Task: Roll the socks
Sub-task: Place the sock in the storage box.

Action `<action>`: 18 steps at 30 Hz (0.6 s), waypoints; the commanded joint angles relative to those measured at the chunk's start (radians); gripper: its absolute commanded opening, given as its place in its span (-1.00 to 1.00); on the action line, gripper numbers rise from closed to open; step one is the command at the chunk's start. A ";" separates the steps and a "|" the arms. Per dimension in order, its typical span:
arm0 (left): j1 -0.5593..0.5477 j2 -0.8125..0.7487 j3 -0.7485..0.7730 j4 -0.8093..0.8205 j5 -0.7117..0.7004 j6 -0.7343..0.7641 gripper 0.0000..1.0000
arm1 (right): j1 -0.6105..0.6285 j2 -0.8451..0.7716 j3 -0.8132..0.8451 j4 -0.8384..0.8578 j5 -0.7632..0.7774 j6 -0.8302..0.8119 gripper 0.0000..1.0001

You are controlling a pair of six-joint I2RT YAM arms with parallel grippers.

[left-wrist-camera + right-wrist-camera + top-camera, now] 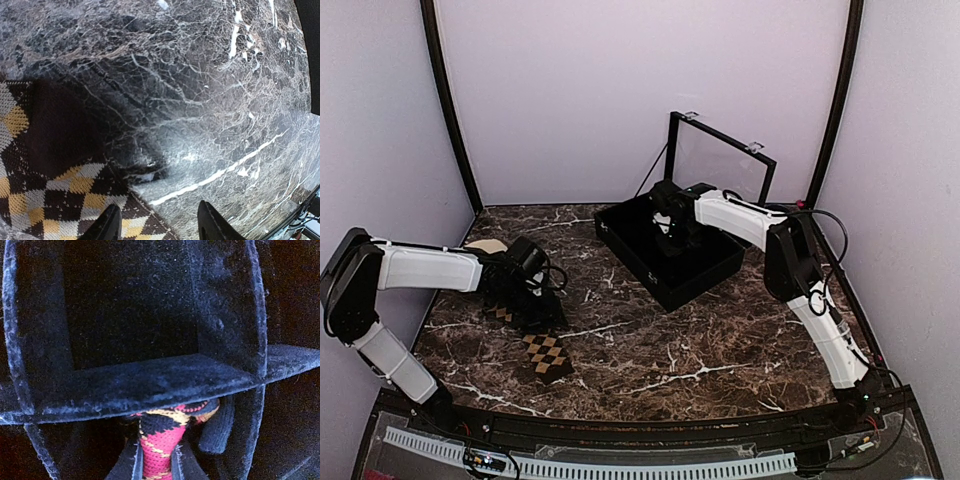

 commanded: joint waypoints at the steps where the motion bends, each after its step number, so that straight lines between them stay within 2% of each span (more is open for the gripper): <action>1: 0.007 0.001 0.022 -0.016 0.007 -0.003 0.09 | -0.006 0.075 -0.038 -0.017 -0.027 0.016 -1.00; 6: 0.006 -0.006 0.015 -0.018 0.012 -0.005 0.10 | -0.005 0.062 -0.034 -0.016 -0.039 0.025 -0.42; 8: 0.006 -0.014 0.013 -0.022 0.009 -0.008 0.09 | -0.005 0.046 -0.039 -0.006 -0.038 0.032 -0.25; 13: 0.006 -0.036 0.005 -0.029 0.006 -0.013 0.10 | -0.010 -0.014 -0.049 0.031 -0.037 0.047 -0.08; 18: 0.006 -0.060 -0.001 -0.043 -0.001 -0.014 0.09 | -0.016 -0.051 -0.029 0.036 -0.047 0.057 -0.07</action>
